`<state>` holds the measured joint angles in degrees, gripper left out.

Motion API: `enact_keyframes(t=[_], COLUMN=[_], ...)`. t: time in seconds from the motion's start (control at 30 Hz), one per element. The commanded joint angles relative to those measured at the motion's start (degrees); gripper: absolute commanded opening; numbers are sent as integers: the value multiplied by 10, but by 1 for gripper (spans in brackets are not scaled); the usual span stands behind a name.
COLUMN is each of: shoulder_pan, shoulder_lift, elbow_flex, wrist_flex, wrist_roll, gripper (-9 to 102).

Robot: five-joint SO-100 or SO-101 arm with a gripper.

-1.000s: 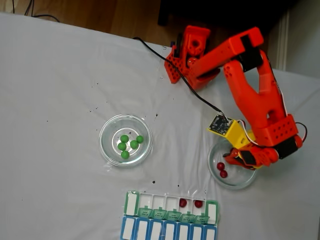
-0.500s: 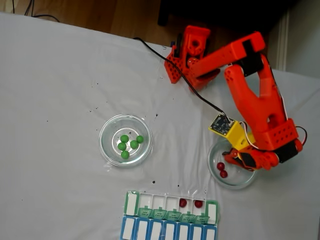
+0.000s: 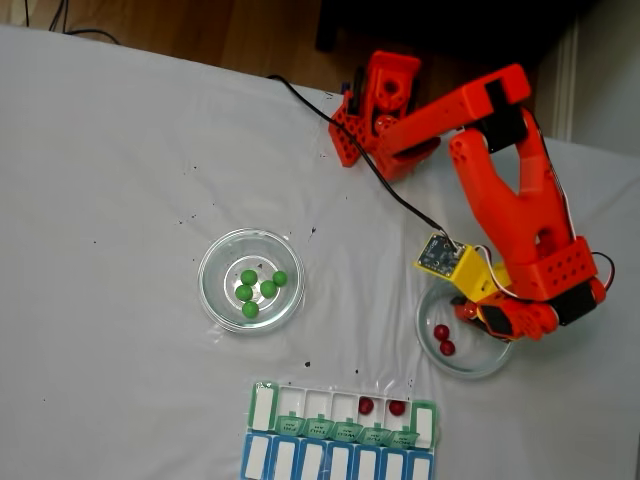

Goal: Sort medicines into box.

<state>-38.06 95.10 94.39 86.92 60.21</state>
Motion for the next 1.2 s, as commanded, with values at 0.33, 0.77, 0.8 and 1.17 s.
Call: enact_keyframes(t=[0.33, 0.77, 0.8, 1.17], shoulder_pan=[-3, 18, 22, 44], shoulder_lift=[7, -160, -177, -97], elbow_flex=[-11, -202, -225, -241], wrist_flex=[-30, 112, 133, 156], wrist_roll=[-121, -341, -358, -409], gripper=[4, 3, 3, 3])
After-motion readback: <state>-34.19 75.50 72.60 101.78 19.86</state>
